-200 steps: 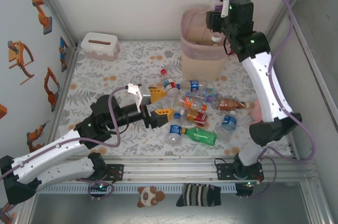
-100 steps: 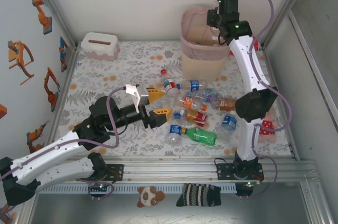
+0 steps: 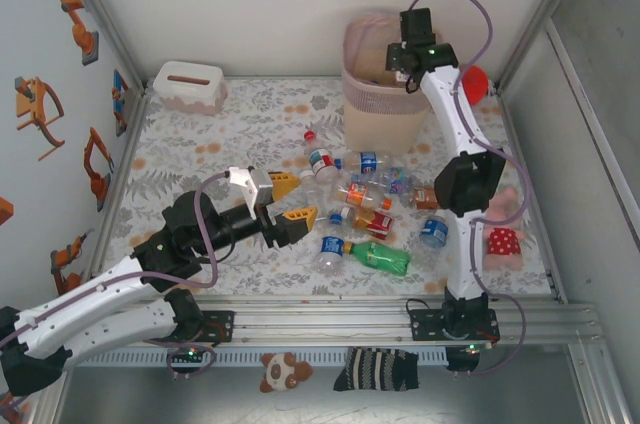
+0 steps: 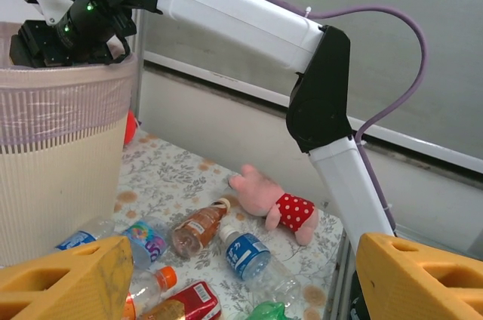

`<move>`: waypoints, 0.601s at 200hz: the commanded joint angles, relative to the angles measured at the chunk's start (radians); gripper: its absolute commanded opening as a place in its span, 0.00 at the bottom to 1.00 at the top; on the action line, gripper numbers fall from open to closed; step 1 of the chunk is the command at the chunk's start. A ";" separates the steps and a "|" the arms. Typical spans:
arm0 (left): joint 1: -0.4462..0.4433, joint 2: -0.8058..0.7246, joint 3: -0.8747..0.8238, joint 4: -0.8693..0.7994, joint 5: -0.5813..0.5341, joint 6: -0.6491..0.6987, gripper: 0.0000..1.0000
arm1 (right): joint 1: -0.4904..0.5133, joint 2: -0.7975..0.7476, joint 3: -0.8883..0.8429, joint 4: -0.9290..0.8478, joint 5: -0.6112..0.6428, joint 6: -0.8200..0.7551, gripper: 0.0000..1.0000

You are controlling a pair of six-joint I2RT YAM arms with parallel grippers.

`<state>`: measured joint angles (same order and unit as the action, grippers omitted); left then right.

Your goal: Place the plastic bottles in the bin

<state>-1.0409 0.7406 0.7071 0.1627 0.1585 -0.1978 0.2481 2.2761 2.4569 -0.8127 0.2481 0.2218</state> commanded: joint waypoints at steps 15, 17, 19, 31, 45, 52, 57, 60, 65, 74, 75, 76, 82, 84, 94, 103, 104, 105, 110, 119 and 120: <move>0.007 -0.016 -0.018 -0.008 -0.015 -0.012 0.77 | -0.015 0.050 0.043 -0.106 -0.015 0.044 0.42; 0.006 -0.017 -0.020 -0.008 -0.016 -0.012 0.77 | -0.016 0.053 0.043 -0.110 -0.016 0.046 0.42; 0.007 -0.017 -0.021 -0.009 -0.016 -0.012 0.77 | -0.016 0.054 0.043 -0.112 -0.018 0.048 0.42; 0.008 -0.016 -0.023 -0.009 -0.016 -0.014 0.77 | -0.020 0.067 0.041 -0.129 -0.028 0.055 0.41; 0.010 -0.015 -0.018 -0.016 -0.018 -0.014 0.77 | -0.021 0.085 0.040 -0.142 -0.042 0.056 0.41; 0.012 -0.014 -0.012 -0.025 -0.019 -0.015 0.77 | -0.023 0.096 0.039 -0.148 -0.049 0.057 0.41; 0.012 -0.014 -0.008 -0.032 -0.017 -0.015 0.77 | -0.024 0.103 0.040 -0.152 -0.055 0.057 0.41; 0.013 -0.014 -0.005 -0.039 -0.016 -0.014 0.77 | -0.025 0.109 0.040 -0.156 -0.058 0.057 0.41; 0.012 -0.014 -0.002 -0.045 -0.017 -0.013 0.77 | -0.027 0.115 0.041 -0.160 -0.065 0.060 0.41; 0.014 -0.014 0.005 -0.056 -0.016 -0.012 0.77 | -0.029 0.129 0.042 -0.168 -0.073 0.064 0.41; 0.014 -0.014 0.007 -0.057 -0.016 -0.012 0.77 | -0.030 0.131 0.042 -0.170 -0.074 0.065 0.41; 0.013 -0.014 0.007 -0.059 -0.016 -0.011 0.77 | -0.030 0.132 0.043 -0.170 -0.075 0.065 0.41; 0.013 -0.015 0.009 -0.064 -0.015 -0.010 0.77 | -0.033 0.140 0.043 -0.174 -0.084 0.069 0.41; 0.013 -0.015 0.009 -0.064 -0.015 -0.009 0.77 | -0.033 0.142 0.043 -0.175 -0.087 0.071 0.41; 0.015 -0.017 0.009 -0.070 -0.017 -0.008 0.77 | -0.036 0.155 0.046 -0.184 -0.098 0.077 0.41; 0.015 -0.018 0.009 -0.074 -0.020 -0.006 0.77 | -0.039 0.166 0.047 -0.191 -0.108 0.083 0.41; 0.017 -0.018 0.009 -0.075 -0.020 -0.006 0.77 | -0.039 0.167 0.048 -0.191 -0.108 0.083 0.41; 0.016 -0.018 0.010 -0.075 -0.020 -0.006 0.77 | -0.039 0.168 0.048 -0.191 -0.109 0.083 0.41; 0.016 -0.019 0.009 -0.075 -0.023 -0.006 0.77 | -0.040 0.173 0.048 -0.195 -0.111 0.087 0.41; 0.018 -0.020 0.013 -0.080 -0.022 -0.005 0.77 | -0.040 0.180 0.053 -0.199 -0.115 0.089 0.42; 0.018 -0.021 0.013 -0.081 -0.022 -0.005 0.77 | -0.040 0.180 0.053 -0.199 -0.115 0.090 0.43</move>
<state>-1.0325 0.7372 0.6933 0.0963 0.1474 -0.2012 0.2302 2.3856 2.5038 -0.9314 0.1413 0.2924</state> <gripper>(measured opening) 0.770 0.624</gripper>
